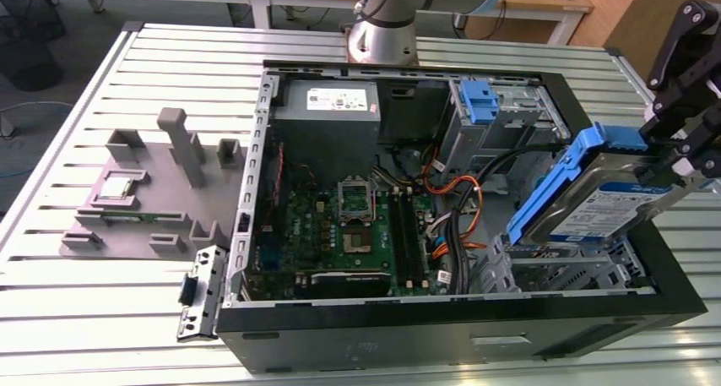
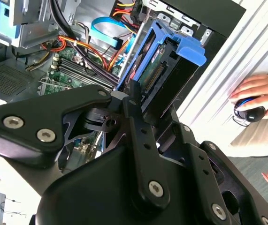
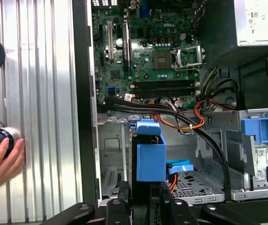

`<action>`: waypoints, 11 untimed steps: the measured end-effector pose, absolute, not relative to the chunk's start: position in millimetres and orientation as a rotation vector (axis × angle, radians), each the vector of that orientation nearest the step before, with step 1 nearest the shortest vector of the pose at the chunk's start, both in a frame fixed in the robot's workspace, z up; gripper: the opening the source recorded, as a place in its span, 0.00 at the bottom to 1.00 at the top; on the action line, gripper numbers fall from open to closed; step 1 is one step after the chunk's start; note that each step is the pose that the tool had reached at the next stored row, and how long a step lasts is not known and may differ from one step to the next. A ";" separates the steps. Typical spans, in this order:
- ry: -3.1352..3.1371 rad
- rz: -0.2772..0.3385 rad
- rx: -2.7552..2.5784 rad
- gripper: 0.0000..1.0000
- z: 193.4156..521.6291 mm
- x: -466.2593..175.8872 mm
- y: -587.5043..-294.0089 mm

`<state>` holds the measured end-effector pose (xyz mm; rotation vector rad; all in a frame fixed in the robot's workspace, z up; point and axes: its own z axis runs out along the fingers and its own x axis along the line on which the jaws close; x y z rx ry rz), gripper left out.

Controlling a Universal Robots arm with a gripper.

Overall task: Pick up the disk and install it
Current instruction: 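Insert the disk into the insertion slot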

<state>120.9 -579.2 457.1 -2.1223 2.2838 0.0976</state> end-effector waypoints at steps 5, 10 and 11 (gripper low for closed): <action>2.282 0.098 -2.125 0.35 457.0 121.0 -579.2; 2.222 0.099 -2.190 0.35 456.2 121.0 -579.2; 2.211 0.099 -2.201 0.35 456.0 121.0 -579.2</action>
